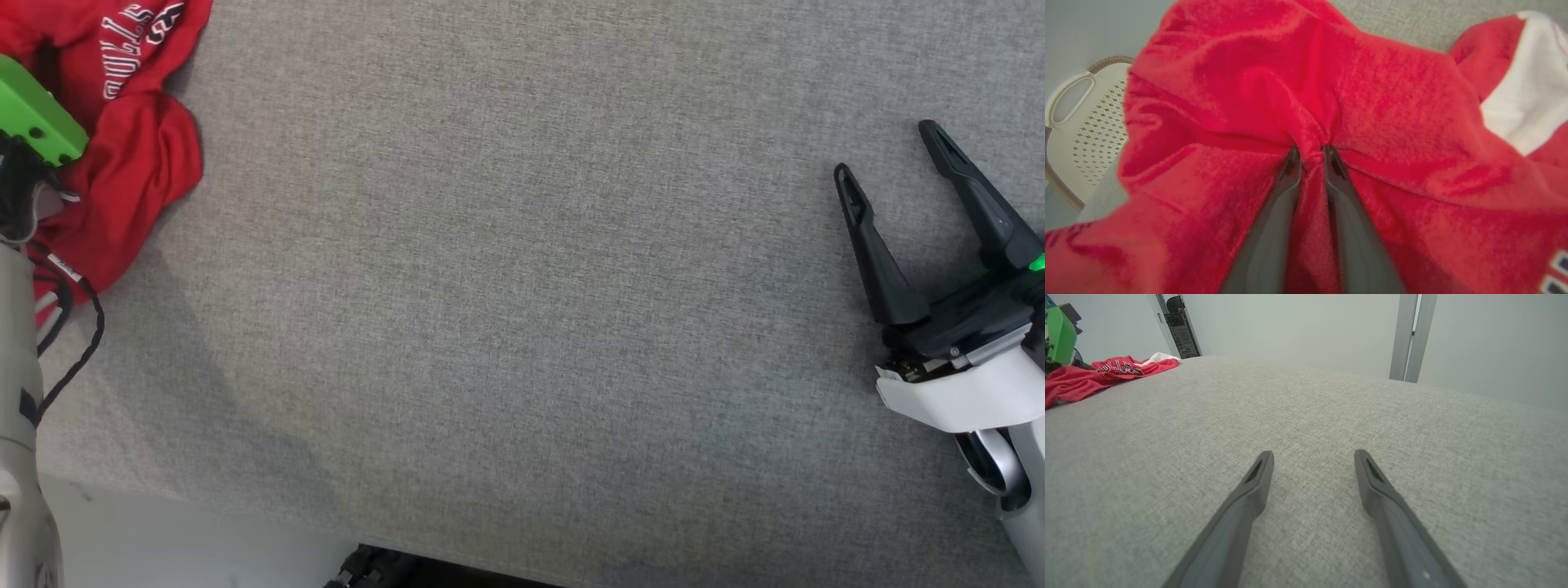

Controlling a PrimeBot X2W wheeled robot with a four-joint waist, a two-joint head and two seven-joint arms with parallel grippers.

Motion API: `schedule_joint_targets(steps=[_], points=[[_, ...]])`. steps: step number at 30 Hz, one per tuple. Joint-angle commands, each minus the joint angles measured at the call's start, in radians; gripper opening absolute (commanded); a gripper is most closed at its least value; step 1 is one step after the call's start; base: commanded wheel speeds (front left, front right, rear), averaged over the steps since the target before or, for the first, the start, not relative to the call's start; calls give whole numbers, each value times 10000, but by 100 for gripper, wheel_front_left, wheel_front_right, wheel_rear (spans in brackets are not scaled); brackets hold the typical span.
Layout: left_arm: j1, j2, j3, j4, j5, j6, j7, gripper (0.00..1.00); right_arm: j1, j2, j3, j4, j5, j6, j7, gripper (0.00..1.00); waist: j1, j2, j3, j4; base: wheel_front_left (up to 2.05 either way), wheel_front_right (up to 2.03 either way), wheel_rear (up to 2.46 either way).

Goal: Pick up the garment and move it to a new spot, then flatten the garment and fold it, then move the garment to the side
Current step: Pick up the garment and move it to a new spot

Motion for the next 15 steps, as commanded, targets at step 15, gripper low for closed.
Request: schedule_joint_targets(steps=[15], points=[[1641, 1526, -2674, -3759, -1801, -36, -3496, 0, -247, 1303, 495, 1152, 86, -33, 133, 100, 1, 0, -1705, -828, 0, 0, 0]])
